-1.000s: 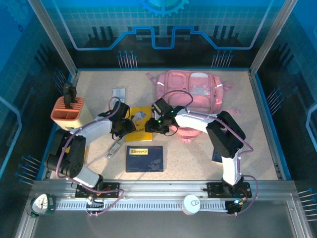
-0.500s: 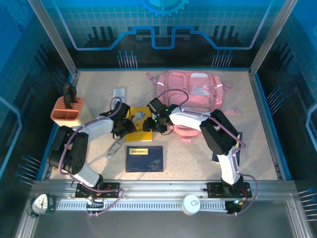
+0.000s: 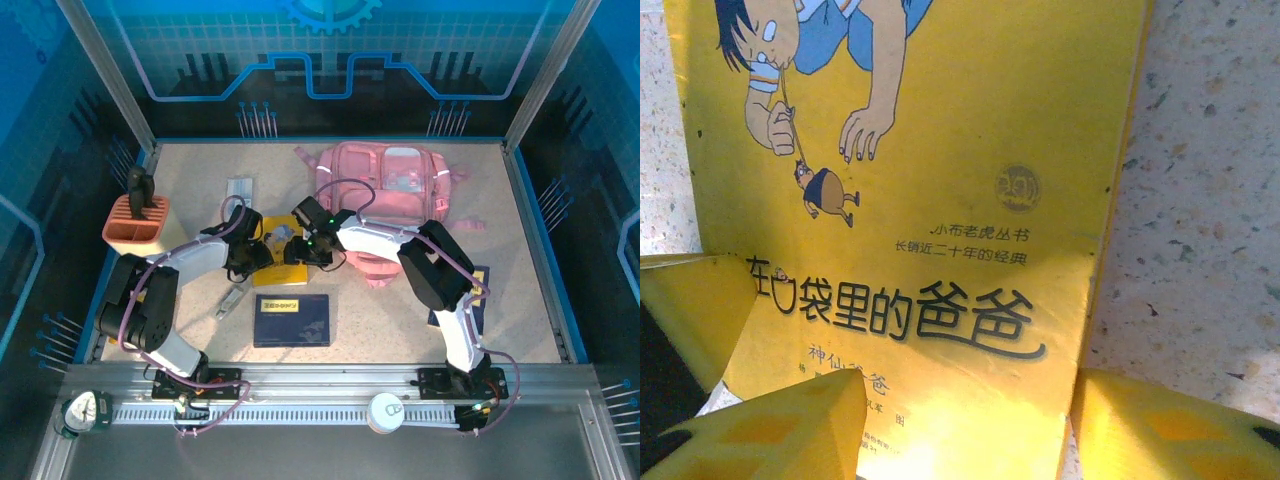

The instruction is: Pack the student bag

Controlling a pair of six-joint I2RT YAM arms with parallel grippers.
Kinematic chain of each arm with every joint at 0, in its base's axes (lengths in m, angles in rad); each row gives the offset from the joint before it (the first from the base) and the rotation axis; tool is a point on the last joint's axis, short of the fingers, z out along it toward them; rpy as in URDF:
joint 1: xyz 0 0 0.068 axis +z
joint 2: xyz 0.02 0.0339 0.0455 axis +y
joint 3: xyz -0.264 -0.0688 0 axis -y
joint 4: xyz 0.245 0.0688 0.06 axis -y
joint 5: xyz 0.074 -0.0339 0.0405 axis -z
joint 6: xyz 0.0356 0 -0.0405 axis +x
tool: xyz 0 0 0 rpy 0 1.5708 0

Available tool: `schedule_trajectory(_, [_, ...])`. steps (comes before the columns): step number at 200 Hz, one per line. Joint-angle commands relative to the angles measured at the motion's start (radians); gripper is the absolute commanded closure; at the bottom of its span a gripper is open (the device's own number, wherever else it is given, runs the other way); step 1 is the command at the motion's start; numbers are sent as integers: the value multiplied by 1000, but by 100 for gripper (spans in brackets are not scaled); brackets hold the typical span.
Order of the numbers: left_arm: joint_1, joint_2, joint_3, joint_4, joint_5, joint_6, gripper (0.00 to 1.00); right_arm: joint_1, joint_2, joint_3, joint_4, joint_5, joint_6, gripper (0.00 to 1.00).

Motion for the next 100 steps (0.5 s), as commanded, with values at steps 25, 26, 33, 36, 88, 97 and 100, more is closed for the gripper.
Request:
schedule_trajectory(25, [5, 53, -39, 26, 31, -19, 64, 14, -38, 18, 5, -34, 14, 48])
schedule_trajectory(26, [5, 52, -39, 26, 30, -18, 64, 14, -40, 17, 6, -35, 15, 48])
schedule_trajectory(33, [4, 50, -40, 27, 31, -19, 63, 14, -48, 4, 23, -41, 26, 49])
schedule_trajectory(36, [4, 50, -39, 27, 31, -18, 63, 15, -51, -2, 29, -44, 31, 49])
schedule_trajectory(88, [4, 49, -42, 29, 32, -23, 63, -9, -103, -77, 142, -117, 105, 55])
schedule_trajectory(97, [4, 48, -45, 31, 32, -22, 64, -11, -106, -77, 143, -127, 106, 56])
schedule_trajectory(100, [5, 48, -45, 32, 33, -23, 63, -12, -105, -78, 144, -131, 109, 56])
